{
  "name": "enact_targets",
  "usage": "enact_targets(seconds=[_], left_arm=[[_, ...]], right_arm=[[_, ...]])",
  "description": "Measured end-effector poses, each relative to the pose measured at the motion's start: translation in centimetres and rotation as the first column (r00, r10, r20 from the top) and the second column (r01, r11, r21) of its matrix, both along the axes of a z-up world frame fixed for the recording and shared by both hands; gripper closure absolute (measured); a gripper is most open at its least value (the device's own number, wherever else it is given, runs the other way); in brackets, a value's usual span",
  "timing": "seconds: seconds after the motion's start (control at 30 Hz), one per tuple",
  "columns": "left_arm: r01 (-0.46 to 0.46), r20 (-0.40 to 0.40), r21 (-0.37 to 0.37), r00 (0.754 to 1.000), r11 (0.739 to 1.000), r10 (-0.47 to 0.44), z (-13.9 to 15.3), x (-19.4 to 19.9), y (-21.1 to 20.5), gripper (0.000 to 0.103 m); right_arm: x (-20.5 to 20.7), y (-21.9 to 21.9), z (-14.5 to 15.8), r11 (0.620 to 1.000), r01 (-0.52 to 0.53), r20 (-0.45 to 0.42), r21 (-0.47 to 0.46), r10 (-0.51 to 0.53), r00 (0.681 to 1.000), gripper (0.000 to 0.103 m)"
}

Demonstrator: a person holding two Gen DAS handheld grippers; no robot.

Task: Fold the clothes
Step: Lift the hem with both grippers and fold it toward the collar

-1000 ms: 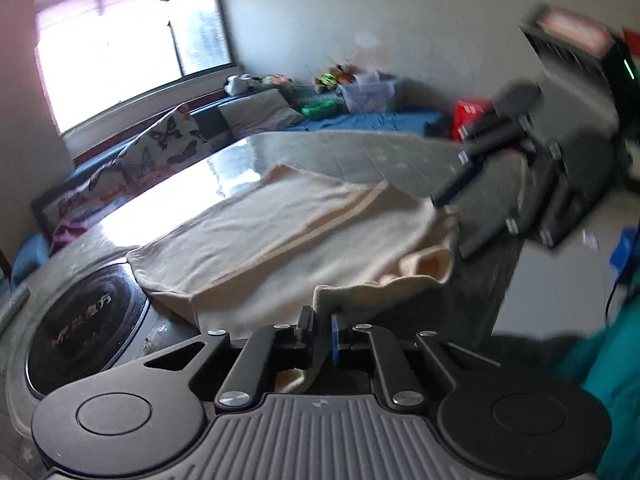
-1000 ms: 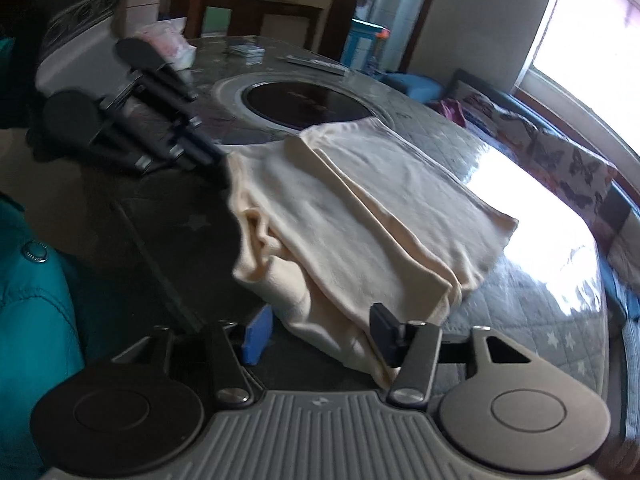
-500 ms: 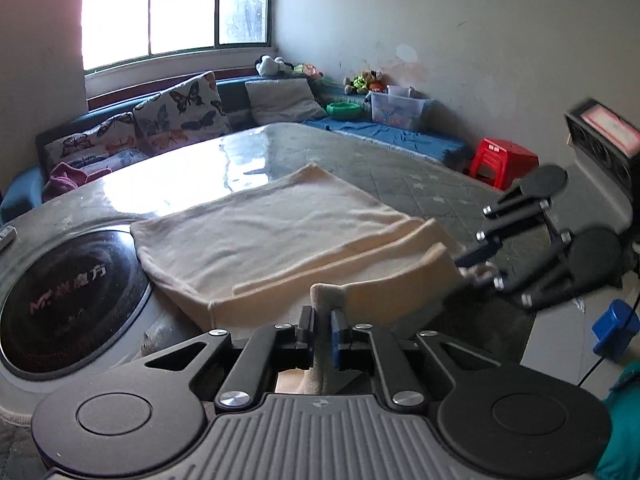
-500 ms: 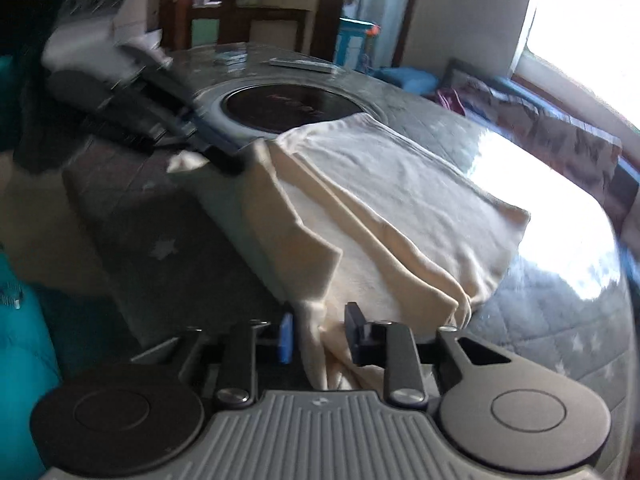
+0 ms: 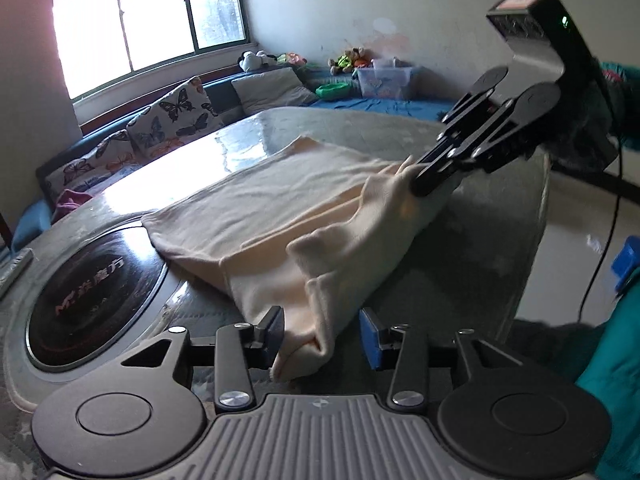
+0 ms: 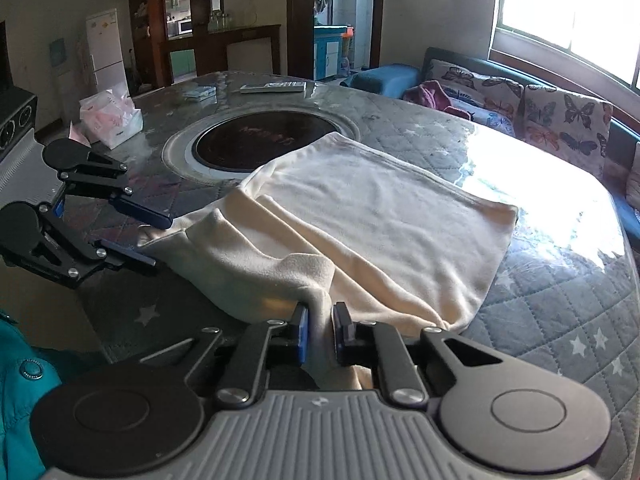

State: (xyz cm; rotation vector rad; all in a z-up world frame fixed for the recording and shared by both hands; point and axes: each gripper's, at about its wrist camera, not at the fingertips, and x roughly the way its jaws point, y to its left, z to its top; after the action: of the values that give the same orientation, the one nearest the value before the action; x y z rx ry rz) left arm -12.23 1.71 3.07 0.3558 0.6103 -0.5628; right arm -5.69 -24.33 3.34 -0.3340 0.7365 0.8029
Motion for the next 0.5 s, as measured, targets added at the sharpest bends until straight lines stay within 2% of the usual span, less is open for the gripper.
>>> enact_targets(seconds=[0.07,0.13,0.27,0.43,0.5], left_arm=[[-0.003,0.005,0.022,1.000,1.000,0.003,-0.4,0.1,0.0,0.069],[-0.001,0.008,0.042,1.000,0.999,0.000,-0.7,0.2,0.1,0.075],[0.027,0.028,0.075,0.999,0.997,-0.029,-0.9,0.0,0.0,0.077],[0.048,0.060,0.116,0.997,0.992,-0.055,-1.2,-0.6,-0.3,0.074],[0.055,0.072,0.131,0.995,0.990,-0.064,-1.3,-0.8,-0.4,0.074]], right_arm=[[-0.3,0.0,-0.4,1.000,-0.010,-0.011,-0.005,0.010,1.000,0.091],[-0.6,0.0,-0.7,1.000,-0.021,-0.020,-0.009,0.021,1.000,0.088],[-1.8,0.3,-1.3,0.996,-0.076,0.003,-0.038,0.076,0.997,0.066],[-3.4,1.3,-2.5,0.987,-0.113,0.087,-0.117,0.124,0.988,0.066],[-3.7,1.4,-2.5,0.987,-0.108,0.101,-0.120,0.120,0.988,0.072]])
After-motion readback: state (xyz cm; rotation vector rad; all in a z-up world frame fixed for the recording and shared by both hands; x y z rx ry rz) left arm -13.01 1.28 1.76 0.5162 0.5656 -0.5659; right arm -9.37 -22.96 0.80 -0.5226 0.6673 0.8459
